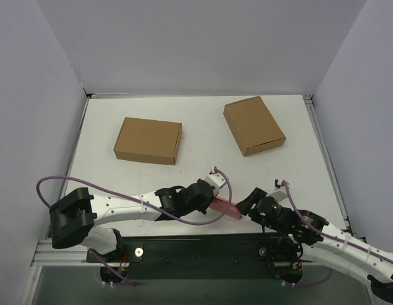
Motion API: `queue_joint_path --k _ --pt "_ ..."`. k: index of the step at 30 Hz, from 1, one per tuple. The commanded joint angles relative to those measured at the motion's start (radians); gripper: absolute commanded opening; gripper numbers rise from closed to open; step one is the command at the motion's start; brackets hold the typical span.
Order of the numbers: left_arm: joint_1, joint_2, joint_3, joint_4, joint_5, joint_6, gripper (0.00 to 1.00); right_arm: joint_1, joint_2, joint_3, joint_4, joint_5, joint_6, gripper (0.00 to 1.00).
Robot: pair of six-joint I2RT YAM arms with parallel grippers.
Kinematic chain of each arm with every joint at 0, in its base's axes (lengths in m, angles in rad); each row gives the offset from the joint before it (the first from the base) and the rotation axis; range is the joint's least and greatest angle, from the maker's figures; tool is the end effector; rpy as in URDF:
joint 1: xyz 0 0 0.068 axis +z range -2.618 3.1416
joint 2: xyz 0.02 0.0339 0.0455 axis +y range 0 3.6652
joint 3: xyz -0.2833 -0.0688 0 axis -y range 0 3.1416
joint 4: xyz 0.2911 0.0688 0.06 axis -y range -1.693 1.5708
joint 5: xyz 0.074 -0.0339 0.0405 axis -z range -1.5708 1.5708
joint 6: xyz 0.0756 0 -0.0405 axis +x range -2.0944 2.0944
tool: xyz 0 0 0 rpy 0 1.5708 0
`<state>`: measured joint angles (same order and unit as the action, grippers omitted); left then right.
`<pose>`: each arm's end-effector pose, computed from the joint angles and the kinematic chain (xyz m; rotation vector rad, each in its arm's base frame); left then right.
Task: Fold the paper box
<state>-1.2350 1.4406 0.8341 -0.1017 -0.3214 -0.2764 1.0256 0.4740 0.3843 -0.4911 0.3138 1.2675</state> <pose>0.1436 -0.3389 0.1830 0.8960 2.0909 -0.4483 0.1160 0.1463 0.1964 0.4697 2.2459 0.9759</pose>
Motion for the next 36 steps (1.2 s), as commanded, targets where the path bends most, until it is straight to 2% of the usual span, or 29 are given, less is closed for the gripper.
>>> queue_joint_path --k 1,29,32,33,35,36 --pt "0.000 0.052 -0.012 -0.151 0.025 0.005 0.00 0.019 -0.003 0.021 -0.027 0.042 0.033 0.55" --pt "-0.018 0.014 -0.030 -0.110 0.033 0.029 0.00 0.028 -0.038 -0.102 -0.033 0.033 0.121 0.42" --pt "-0.018 -0.022 -0.044 -0.089 0.042 0.037 0.06 0.028 -0.044 -0.107 -0.033 0.036 0.122 0.41" --pt "-0.018 -0.029 -0.047 -0.079 0.044 0.037 0.13 0.027 -0.044 -0.105 -0.033 0.039 0.124 0.41" --pt "-0.018 -0.049 -0.055 -0.070 0.045 0.045 0.18 0.028 -0.041 -0.105 -0.033 0.039 0.124 0.41" --pt "-0.018 -0.055 -0.056 -0.064 0.045 0.045 0.24 0.028 -0.038 -0.104 -0.033 0.042 0.124 0.41"
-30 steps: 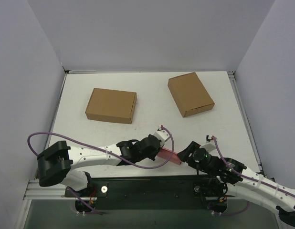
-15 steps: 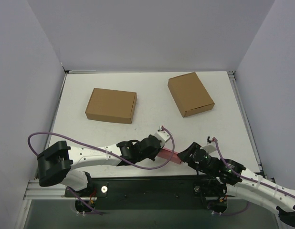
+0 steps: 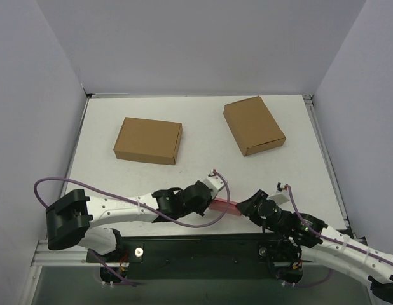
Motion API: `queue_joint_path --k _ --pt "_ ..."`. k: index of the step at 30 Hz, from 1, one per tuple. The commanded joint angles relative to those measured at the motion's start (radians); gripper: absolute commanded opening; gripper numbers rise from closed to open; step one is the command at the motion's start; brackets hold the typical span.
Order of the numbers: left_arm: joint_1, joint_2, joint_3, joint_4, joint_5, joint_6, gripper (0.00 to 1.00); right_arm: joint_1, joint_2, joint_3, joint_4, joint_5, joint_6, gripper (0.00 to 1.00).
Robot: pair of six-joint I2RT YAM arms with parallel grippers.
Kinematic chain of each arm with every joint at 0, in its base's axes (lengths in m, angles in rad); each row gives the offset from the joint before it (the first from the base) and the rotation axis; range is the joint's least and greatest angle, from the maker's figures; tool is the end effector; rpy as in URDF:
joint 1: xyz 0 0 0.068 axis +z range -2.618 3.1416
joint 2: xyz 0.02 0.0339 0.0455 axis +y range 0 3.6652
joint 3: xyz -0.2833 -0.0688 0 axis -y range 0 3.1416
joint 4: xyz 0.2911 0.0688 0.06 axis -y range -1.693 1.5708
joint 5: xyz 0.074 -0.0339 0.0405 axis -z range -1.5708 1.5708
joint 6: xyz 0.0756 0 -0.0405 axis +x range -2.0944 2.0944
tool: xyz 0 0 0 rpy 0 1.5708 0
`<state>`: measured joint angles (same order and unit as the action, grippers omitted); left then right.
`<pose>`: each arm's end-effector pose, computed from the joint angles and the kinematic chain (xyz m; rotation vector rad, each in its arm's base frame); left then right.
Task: Fold the paper box
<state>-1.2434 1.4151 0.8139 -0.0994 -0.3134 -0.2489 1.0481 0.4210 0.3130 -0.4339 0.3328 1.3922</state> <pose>0.1384 -0.3349 0.1841 0.9339 2.0692 -0.4517 0.1122 0.1453 0.1825 0.6027 2.2060 1.0771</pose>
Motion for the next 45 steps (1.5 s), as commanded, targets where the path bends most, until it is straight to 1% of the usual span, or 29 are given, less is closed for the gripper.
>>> queue_joint_path --k 1,5,8,10,14,16,17,19,20,23,25,28,32,36,40,45 --pt "-0.008 -0.036 -0.038 -0.063 0.040 0.020 0.26 0.006 0.015 -0.031 -0.091 0.023 -0.001 0.41" --pt "-0.008 -0.054 -0.036 -0.060 0.051 0.034 0.32 0.007 0.022 -0.028 -0.091 0.029 -0.001 0.41" --pt "-0.007 -0.058 -0.035 -0.054 0.063 0.045 0.31 0.007 0.027 -0.020 -0.091 0.037 -0.002 0.41" --pt "-0.005 -0.058 -0.033 -0.053 0.071 0.053 0.25 0.007 0.032 -0.014 -0.092 0.045 -0.007 0.41" --pt "0.009 -0.047 -0.027 -0.034 0.105 0.063 0.19 0.007 0.047 0.006 -0.092 0.057 -0.016 0.41" --pt "0.025 -0.045 -0.027 -0.028 0.132 0.066 0.13 0.007 0.059 0.017 -0.091 0.063 -0.028 0.41" --pt "0.033 -0.044 -0.027 -0.026 0.138 0.065 0.06 0.007 0.065 0.030 -0.092 0.064 -0.030 0.43" --pt "0.048 -0.041 -0.025 -0.029 0.155 0.065 0.00 0.007 0.075 0.044 -0.091 0.064 -0.042 0.47" --pt "0.062 -0.042 -0.024 -0.031 0.166 0.065 0.00 0.006 0.076 0.050 -0.092 0.068 -0.045 0.53" --pt "0.078 -0.045 -0.024 -0.031 0.184 0.072 0.00 0.006 0.068 0.074 -0.091 0.080 -0.059 0.62" --pt "0.082 -0.042 -0.024 -0.031 0.191 0.079 0.00 0.004 0.065 0.096 -0.092 0.086 -0.065 0.65" --pt "0.085 -0.035 -0.018 -0.029 0.198 0.082 0.00 0.003 0.062 0.121 -0.091 0.101 -0.070 0.67" --pt "0.085 -0.024 -0.012 -0.031 0.203 0.083 0.00 -0.016 0.044 0.133 -0.089 0.121 -0.082 0.64" --pt "0.087 -0.019 -0.010 -0.029 0.203 0.080 0.00 -0.054 0.050 0.135 -0.086 0.092 -0.099 0.63" --pt "0.085 -0.008 0.001 -0.039 0.200 0.079 0.00 -0.046 0.058 0.120 -0.077 0.042 -0.087 0.58" --pt "0.085 0.015 0.022 -0.068 0.180 0.071 0.00 -0.030 -0.001 0.077 -0.077 0.015 -0.047 0.55"
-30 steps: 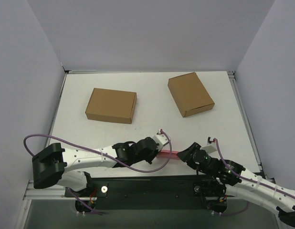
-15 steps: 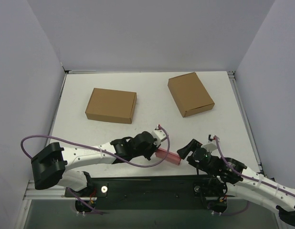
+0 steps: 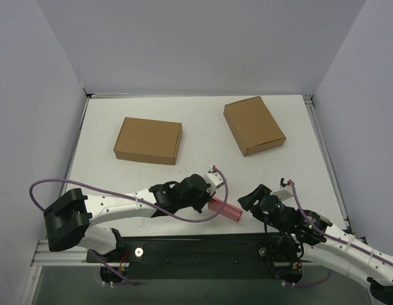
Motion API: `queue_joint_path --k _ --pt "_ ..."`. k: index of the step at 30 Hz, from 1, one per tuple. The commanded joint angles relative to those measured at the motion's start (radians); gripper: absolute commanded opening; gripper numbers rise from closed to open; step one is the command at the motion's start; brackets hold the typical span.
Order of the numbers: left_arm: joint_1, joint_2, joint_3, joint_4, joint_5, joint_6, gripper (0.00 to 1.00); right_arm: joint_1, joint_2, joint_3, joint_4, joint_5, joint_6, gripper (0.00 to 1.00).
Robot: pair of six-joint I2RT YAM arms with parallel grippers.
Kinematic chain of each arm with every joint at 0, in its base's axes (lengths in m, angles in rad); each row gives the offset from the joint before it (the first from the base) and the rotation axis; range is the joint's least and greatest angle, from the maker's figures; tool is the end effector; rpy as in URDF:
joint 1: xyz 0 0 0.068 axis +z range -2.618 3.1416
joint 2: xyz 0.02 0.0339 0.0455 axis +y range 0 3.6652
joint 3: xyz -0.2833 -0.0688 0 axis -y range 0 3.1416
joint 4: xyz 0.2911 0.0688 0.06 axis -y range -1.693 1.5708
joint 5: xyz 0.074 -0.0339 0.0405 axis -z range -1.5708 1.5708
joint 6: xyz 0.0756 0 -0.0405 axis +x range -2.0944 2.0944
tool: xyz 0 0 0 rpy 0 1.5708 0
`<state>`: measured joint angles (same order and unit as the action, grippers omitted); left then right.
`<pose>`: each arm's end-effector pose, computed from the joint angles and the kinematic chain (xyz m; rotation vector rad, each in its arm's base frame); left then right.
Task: Fold the paper box
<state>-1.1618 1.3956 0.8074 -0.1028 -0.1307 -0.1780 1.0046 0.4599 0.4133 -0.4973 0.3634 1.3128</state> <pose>0.1526 -0.3272 0.1859 1.0313 2.0757 -0.5582 0.1211 0.1405 0.2108 0.5712 2.1704 0.9892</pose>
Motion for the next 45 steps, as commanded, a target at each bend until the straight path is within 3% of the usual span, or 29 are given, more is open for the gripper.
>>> queue_joint_path --k 1,27,45 --pt "0.004 0.040 0.033 -0.069 -0.007 0.000 0.00 0.015 -0.046 -0.030 -0.012 -0.021 0.037 0.54" --pt "0.002 0.051 0.033 -0.074 -0.018 -0.020 0.00 0.109 -0.026 -0.088 -0.007 0.005 0.128 0.47" --pt "0.002 0.060 0.033 -0.071 -0.014 -0.021 0.00 0.111 -0.052 -0.045 -0.024 0.046 0.111 0.53"
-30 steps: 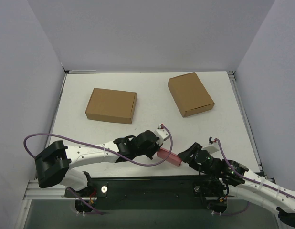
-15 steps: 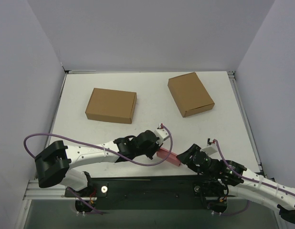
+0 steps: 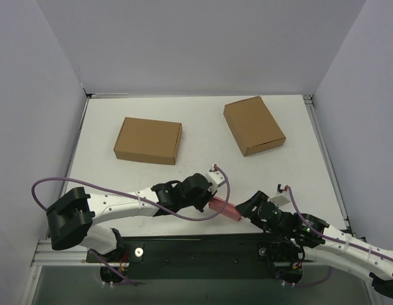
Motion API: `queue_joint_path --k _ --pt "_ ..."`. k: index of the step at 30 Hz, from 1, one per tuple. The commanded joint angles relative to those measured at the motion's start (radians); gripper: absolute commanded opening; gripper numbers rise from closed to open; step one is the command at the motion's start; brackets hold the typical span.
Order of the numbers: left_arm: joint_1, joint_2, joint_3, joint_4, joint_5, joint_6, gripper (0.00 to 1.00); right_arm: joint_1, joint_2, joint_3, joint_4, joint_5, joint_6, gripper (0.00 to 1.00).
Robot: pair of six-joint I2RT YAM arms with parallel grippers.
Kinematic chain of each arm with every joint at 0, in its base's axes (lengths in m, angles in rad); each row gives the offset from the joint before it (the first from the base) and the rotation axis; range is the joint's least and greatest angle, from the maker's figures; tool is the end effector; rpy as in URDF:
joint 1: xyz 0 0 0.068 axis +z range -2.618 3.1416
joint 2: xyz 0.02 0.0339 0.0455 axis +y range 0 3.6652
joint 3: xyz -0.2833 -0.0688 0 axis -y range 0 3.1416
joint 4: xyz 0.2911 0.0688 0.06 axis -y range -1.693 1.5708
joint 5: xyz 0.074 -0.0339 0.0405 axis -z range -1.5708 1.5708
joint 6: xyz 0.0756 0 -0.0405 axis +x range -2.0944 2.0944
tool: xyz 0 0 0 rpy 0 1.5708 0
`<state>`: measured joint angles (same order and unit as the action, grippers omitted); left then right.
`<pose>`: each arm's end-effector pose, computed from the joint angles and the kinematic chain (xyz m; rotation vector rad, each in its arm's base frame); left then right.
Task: Fold the paper box
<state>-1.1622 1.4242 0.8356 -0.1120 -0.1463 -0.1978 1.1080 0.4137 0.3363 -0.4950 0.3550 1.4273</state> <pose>0.1562 -0.3331 0.1861 1.0067 2.0939 -0.5463 0.1027 0.1469 0.1862 0.5895 2.2418 1.0770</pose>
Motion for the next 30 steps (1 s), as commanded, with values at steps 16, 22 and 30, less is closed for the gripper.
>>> queue_joint_path --k 16,22,30 --pt "0.002 0.032 0.002 -0.060 0.005 0.001 0.00 0.006 -0.001 0.001 -0.042 0.065 0.013 0.53" --pt "-0.010 0.025 0.003 -0.052 0.019 0.015 0.00 0.007 -0.004 -0.052 -0.047 0.033 0.050 0.48" --pt "-0.010 -0.011 -0.010 -0.026 0.053 0.024 0.01 0.009 -0.004 -0.079 -0.050 0.027 0.081 0.44"
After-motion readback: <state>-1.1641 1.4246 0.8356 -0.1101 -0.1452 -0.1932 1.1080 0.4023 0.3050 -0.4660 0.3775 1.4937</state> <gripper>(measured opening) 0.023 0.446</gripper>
